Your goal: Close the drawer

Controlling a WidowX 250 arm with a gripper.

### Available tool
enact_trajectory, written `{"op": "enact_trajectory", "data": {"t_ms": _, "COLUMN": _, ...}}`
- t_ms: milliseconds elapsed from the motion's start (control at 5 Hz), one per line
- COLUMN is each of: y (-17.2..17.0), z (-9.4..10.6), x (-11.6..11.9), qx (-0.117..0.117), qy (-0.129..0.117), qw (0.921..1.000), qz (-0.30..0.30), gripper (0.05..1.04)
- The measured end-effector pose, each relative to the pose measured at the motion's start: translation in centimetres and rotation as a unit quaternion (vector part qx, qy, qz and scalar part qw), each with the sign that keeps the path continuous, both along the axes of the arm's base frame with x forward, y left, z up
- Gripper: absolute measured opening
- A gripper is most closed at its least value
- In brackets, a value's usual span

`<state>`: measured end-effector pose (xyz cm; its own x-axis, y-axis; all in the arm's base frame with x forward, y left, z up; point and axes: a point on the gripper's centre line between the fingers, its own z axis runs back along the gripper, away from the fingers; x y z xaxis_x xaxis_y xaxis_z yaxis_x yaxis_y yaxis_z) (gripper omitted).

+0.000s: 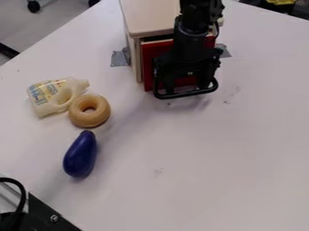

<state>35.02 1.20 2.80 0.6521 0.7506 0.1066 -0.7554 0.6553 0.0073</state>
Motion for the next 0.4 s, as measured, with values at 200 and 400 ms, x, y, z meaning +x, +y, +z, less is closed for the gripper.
{"op": "enact_trajectory", "data": {"t_ms": 200, "y": 0.35, "z": 0.46, "x": 0.36, "qx": 0.003, "qy": -0.002, "qw": 1.0, "qz": 0.002, "gripper": 0.996}}
{"op": "enact_trajectory", "data": {"t_ms": 400, "y": 0.99, "z": 0.42, "x": 0.82, "qx": 0.022, "qy": -0.024, "qw": 0.9995, "qz": -0.001, "gripper": 0.996}}
